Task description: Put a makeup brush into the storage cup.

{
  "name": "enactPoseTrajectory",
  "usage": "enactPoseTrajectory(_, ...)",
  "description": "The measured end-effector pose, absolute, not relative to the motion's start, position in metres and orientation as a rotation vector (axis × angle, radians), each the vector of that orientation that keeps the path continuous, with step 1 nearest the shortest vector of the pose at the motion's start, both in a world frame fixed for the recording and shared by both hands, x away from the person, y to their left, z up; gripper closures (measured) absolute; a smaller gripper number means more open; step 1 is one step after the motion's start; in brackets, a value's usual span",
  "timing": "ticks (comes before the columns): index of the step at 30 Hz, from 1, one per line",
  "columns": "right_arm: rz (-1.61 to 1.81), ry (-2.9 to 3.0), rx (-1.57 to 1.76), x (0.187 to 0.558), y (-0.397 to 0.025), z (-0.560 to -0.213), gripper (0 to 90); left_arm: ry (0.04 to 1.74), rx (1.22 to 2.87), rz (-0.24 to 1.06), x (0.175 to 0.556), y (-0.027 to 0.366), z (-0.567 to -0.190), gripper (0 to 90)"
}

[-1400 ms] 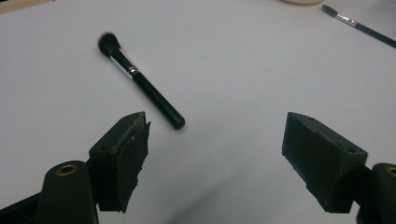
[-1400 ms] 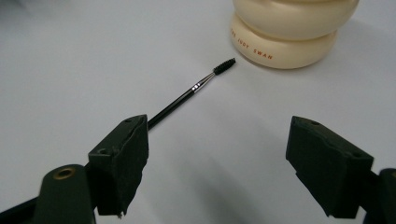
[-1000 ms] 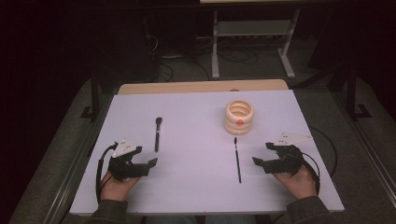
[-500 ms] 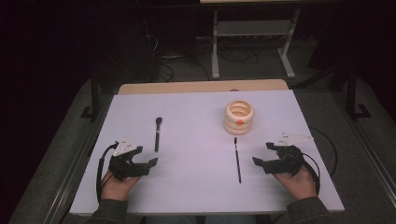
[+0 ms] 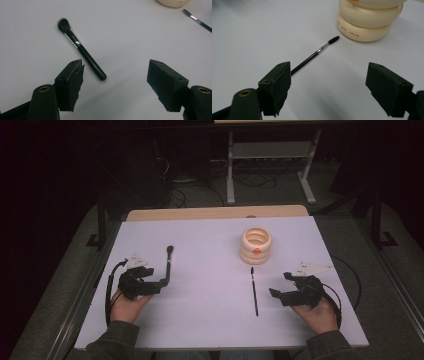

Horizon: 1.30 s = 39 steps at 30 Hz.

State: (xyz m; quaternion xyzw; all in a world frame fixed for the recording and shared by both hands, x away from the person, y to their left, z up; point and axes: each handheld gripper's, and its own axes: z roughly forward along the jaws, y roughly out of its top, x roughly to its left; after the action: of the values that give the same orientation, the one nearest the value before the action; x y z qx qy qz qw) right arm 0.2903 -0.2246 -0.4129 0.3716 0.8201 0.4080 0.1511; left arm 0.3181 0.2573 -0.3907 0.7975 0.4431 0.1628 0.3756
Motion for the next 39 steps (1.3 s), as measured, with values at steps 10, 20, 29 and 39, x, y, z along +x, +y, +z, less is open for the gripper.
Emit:
enactPoseTrajectory(10, 1.192, 2.347, 1.068, 0.29, -0.225, -0.412, 19.5, 1.254, 2.122, 0.357, 0.36, 0.253, -0.391, 37.0)
enactPoseTrajectory(20, 1.195, 2.346, 1.064, 0.289, -0.226, -0.41, 19.7, 1.324, 2.151, 0.316, 0.388, 0.242, -0.395, 42.0)
enactPoseTrajectory(29, 1.203, 2.344, 1.062, 0.288, -0.227, -0.409, 19.7, 1.408, 2.2, 0.332, 0.403, 0.234, -0.406, 48.3)
enactPoseTrajectory(39, 1.199, 2.357, 1.069, 0.29, -0.226, -0.409, 19.1, 1.479, 2.184, 0.326, 0.409, 0.231, -0.416, 57.1)
